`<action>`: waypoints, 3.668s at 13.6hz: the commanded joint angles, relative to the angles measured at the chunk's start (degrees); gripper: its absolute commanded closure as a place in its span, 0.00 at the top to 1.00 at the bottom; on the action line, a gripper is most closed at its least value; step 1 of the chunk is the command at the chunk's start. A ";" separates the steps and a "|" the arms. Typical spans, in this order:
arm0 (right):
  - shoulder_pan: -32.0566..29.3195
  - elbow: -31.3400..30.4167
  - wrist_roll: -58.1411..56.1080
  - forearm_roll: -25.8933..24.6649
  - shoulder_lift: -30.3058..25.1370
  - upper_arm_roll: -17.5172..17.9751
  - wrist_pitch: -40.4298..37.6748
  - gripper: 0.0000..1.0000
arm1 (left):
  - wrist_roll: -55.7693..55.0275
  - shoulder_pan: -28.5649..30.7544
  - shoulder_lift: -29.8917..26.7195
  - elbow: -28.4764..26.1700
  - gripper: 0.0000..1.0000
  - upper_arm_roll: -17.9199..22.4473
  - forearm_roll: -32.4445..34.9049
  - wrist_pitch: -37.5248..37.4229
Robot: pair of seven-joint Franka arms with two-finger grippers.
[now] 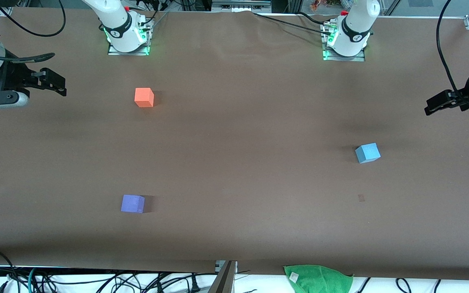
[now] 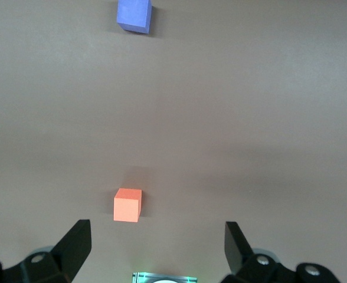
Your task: Place blue block between orange and purple blocks
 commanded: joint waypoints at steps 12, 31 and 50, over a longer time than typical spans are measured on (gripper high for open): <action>-0.35 0.16 0.03 0.42 -0.06 -0.01 0.18 1.00 | 1.27 0.42 0.82 0.38 1.00 0.01 -1.85 -0.91; -0.43 0.16 0.03 0.77 0.03 -0.02 0.18 1.00 | -3.56 0.77 8.71 -30.56 1.00 0.01 -0.62 42.05; -0.43 0.16 0.03 0.77 0.03 -0.10 0.18 1.00 | -4.98 -0.90 21.03 -36.36 0.79 0.01 2.19 61.58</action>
